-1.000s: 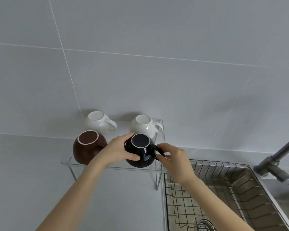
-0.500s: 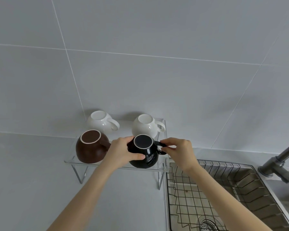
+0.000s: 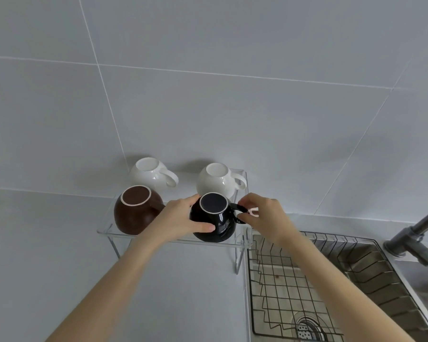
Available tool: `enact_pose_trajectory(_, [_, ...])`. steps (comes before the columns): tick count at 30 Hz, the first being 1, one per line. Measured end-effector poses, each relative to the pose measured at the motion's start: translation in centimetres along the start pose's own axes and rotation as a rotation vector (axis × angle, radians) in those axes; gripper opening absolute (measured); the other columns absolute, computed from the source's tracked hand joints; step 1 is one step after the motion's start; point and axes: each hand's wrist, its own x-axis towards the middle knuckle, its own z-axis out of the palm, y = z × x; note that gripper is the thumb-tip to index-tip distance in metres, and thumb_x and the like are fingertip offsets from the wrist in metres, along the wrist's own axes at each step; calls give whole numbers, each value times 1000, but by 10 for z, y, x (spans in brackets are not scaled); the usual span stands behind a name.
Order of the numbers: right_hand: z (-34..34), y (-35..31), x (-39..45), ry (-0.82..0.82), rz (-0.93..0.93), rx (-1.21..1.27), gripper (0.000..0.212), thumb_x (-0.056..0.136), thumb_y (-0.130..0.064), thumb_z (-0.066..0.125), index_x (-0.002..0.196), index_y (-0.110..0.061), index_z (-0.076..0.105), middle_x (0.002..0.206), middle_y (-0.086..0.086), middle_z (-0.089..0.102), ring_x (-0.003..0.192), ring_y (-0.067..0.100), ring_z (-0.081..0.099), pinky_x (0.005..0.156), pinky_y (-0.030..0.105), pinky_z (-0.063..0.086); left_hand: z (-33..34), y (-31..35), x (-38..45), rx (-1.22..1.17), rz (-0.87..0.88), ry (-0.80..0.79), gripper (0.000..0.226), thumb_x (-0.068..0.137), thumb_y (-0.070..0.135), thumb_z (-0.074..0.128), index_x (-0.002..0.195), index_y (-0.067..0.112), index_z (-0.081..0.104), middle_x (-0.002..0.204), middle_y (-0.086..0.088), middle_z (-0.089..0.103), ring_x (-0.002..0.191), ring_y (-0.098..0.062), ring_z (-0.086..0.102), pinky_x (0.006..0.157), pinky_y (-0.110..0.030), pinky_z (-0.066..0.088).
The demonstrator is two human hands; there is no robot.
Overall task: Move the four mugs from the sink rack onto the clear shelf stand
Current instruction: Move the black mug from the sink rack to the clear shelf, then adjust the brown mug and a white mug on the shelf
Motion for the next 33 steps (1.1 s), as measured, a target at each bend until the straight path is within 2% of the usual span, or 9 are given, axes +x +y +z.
enact_pose_trajectory(2, [-6,-13,5,-84,5,-109,37,81,-21,63,116,-14,55,115,10,64,106,27,57,96,36,45,-20,2,-7,-52,-19,85,88,62,34,81,137,28,35,130,8,49,123,-13,45,97,-25,35])
enact_pose_trajectory(4, [0,-34,7,-13,-85,-132,43,84,-22,60,125,-16,49,122,12,60,112,26,53,90,27,38,-47,-6,-14,-60,-15,248,94,55,38,83,136,31,36,136,9,45,127,-13,42,97,-25,32])
enact_pose_trajectory(6, [15,-59,1,82,-235,-70,36,86,-18,57,121,-15,53,120,10,61,107,24,55,83,20,36,-68,-17,-22,84,-69,266,95,50,37,86,133,34,39,130,13,45,123,-12,41,94,-25,31])
enact_pose_trajectory(9, [53,-81,-2,44,-407,-36,26,88,-11,52,113,-8,59,113,13,66,96,31,61,84,36,48,-84,-39,-31,59,-142,156,83,31,44,82,107,55,49,104,35,57,110,-10,51,87,-21,37])
enact_pose_trajectory(12, [91,-91,5,-65,-358,-96,23,89,-17,50,109,-7,55,108,15,65,93,36,58,75,43,48,-88,-61,-37,-61,-129,146,75,28,40,80,89,68,48,95,44,59,110,-5,54,94,-24,40])
enact_pose_trajectory(16, [116,-90,17,-17,-269,-189,19,90,-17,48,104,-5,53,102,16,63,91,36,56,65,36,36,-88,-78,-36,-132,-121,218,81,28,34,82,97,56,47,110,25,58,116,-12,54,103,-30,38])
enact_pose_trajectory(22, [119,-89,33,-46,-275,-256,12,84,3,45,88,-3,55,91,18,65,72,33,49,61,34,28,-86,-83,-36,-116,-155,339,77,22,35,82,91,52,54,84,33,67,102,-14,61,95,-29,45])
enact_pose_trajectory(27, [112,-90,44,-71,-270,-215,13,84,1,44,85,-1,57,88,20,65,79,39,55,65,42,46,-80,-70,-39,-26,-155,443,71,42,8,89,106,26,62,84,16,63,94,-18,61,87,-28,45])
enact_pose_trajectory(33, [113,-90,44,-56,-261,-213,17,84,1,43,90,-1,58,89,19,66,79,39,56,68,44,49,-78,-65,-40,-3,-174,446,70,47,6,87,111,17,62,86,10,65,94,-19,60,86,-28,44])
